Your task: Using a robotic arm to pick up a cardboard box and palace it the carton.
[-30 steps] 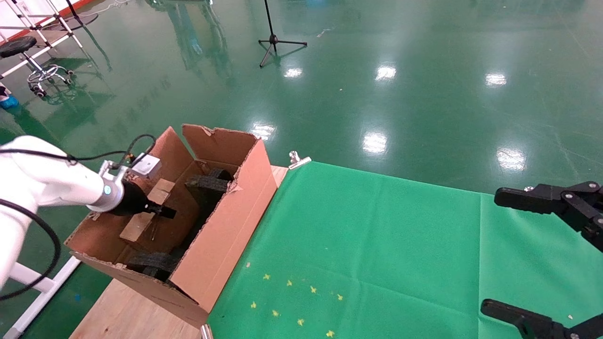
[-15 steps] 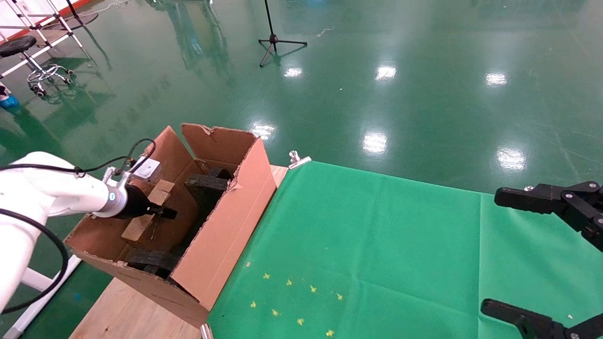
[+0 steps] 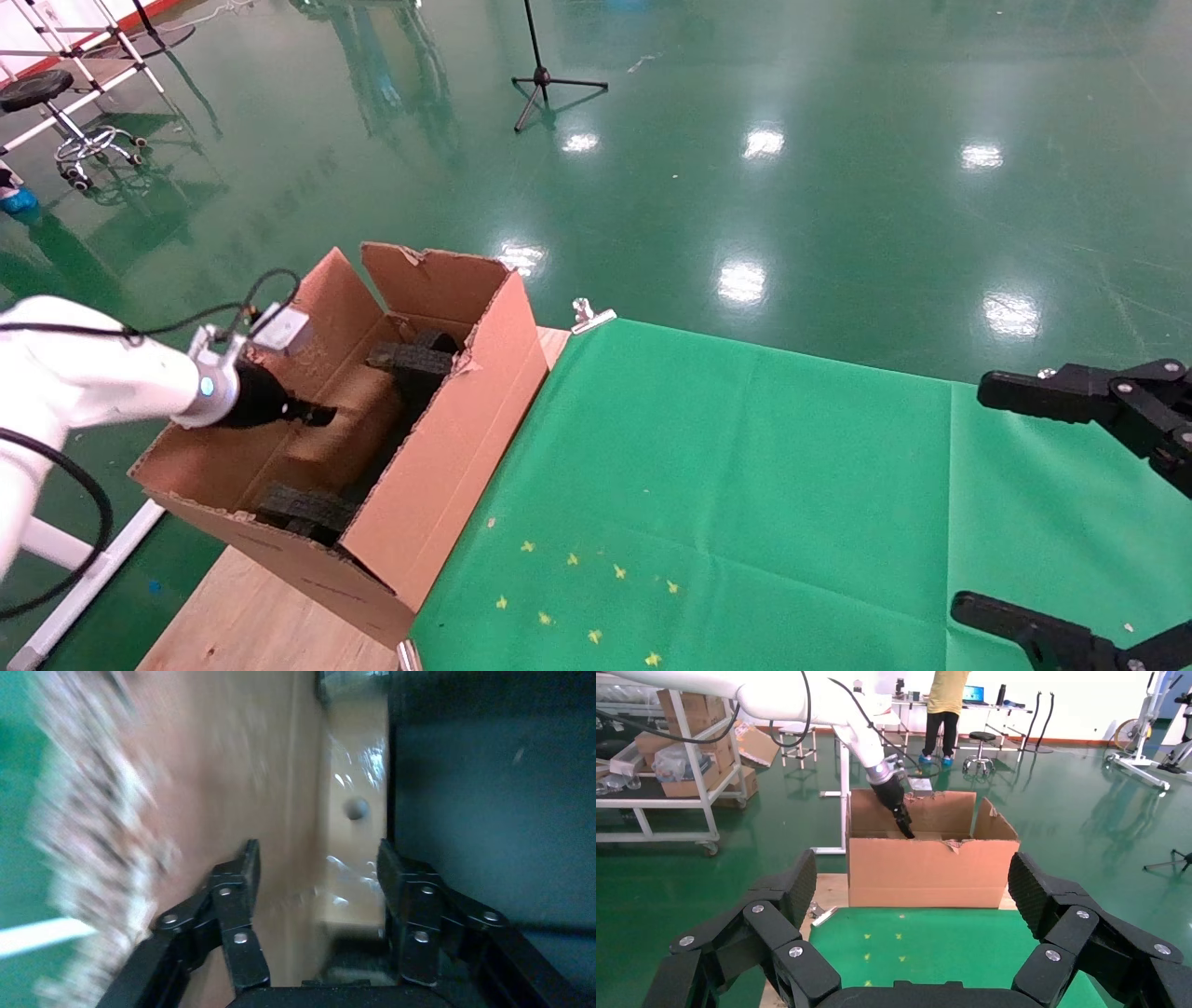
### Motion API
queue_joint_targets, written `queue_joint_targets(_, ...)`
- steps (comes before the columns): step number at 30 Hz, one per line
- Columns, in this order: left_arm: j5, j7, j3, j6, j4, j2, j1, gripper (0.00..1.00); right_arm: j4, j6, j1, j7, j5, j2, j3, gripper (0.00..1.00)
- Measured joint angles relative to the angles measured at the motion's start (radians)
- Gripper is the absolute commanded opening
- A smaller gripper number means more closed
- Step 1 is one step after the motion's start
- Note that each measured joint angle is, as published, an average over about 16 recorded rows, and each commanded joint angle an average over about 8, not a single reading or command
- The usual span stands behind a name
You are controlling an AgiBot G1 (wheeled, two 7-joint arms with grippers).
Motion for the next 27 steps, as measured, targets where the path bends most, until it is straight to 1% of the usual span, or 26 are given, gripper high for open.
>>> queue_joint_targets(4,-0.053,0.044,-0.031,0.057,-0.093,-0.042,-0.011,1.00,0.000,0.000,0.000,0.000,0.000,0.000,0.000,1.00)
queue_joint_targets(9,-0.149,0.075,-0.082,0.158,-0.288,-0.126,-0.002,1.00,0.000,0.000,0.000,0.000,0.000,0.000,0.000,1.00)
queue_joint_targets(13,-0.232,0.065,-0.124,0.243,-0.485,-0.205,0.026,1.00,0.000,0.000,0.000,0.000,0.000,0.000,-0.001,1.00)
queue_joint_targets(19,-0.330,0.016,-0.168,0.341,-0.762,-0.309,0.089,1.00,0.000,0.000,0.000,0.000,0.001,0.000,-0.001,1.00)
queue_joint_targets(23,-0.359,-0.015,-0.180,0.368,-0.862,-0.344,0.118,1.00,0.000,0.001,0.000,0.000,0.001,0.000,-0.001,1.00)
queue_joint_targets(27,-0.373,-0.021,-0.183,0.381,-0.902,-0.356,0.132,1.00,0.000,0.001,0.000,0.000,0.001,0.000,-0.001,1.00)
